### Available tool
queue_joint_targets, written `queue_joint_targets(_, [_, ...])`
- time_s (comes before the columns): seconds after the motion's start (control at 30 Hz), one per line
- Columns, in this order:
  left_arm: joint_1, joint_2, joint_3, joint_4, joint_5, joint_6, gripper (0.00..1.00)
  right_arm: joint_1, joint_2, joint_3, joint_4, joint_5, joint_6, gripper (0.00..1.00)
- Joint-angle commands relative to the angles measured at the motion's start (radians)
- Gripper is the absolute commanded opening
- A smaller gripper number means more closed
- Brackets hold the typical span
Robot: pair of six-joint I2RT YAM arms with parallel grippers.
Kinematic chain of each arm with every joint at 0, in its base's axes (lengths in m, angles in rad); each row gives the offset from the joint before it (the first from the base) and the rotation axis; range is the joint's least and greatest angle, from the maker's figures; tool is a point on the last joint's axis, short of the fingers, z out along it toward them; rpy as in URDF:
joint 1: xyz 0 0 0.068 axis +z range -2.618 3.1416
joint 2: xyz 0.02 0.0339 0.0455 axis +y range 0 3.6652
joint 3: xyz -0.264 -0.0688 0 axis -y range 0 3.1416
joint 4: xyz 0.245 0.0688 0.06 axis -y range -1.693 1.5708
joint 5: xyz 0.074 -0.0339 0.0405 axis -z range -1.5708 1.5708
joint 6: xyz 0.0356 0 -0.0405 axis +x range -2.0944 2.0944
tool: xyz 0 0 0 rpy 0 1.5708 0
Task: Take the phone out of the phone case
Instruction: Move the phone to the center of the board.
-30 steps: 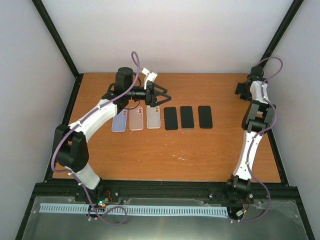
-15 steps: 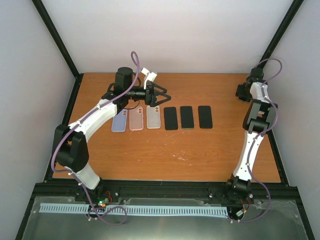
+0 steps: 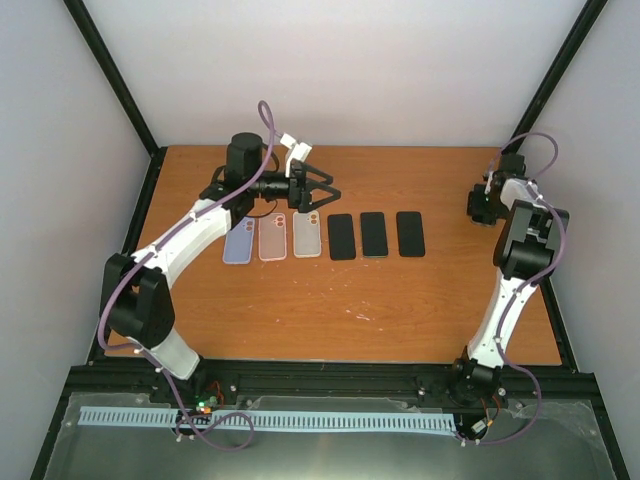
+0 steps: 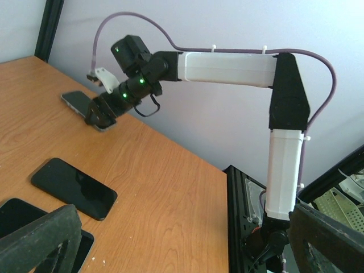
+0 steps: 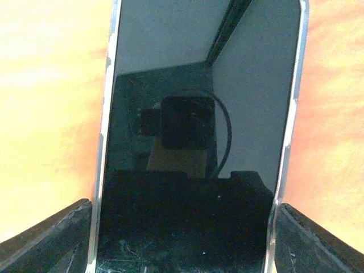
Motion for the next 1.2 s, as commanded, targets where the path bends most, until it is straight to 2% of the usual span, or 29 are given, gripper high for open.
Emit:
queue_joint_targets(0.0, [0.012, -0.047, 0.012, 0.023, 0.01, -0.002, 1.0, 0.005, -0.103, -0.193, -0.06, -0.064, -0.111, 0.71])
queue_joint_targets(0.23, [0.018, -0.059, 0.007, 0.024, 0.019, -0.004, 1.0, 0.004, -0.259, -0.437, -0.026, -0.053, -0.239, 0.72])
queue_joint_targets(0.3, [0.02, -0.063, 0.004, 0.027, 0.023, -0.005, 1.0, 0.003, -0.277, -0.459, -0.027, -0.044, -0.264, 0.76])
queue_joint_targets(0.43, [0.024, -0.064, 0.001, 0.032, 0.026, -0.008, 1.0, 0.002, -0.278, -0.436, -0.038, -0.038, -0.262, 0.92])
queue_joint_targets(0.73, [0.039, -0.095, -0.024, 0.041, 0.024, -0.008, 1.0, 0.002, -0.177, -0.293, -0.081, -0.018, -0.158, 1.0])
queue_joint_targets(0.97, [0.044, -0.107, -0.052, 0.056, 0.016, -0.018, 1.0, 0.002, -0.113, -0.259, -0.087, 0.007, -0.139, 0.97])
queue_joint_targets(1.17, [0.049, -0.107, -0.052, 0.036, -0.014, -0.007, 1.0, 0.002, -0.126, -0.26, -0.087, 0.015, -0.131, 0.82])
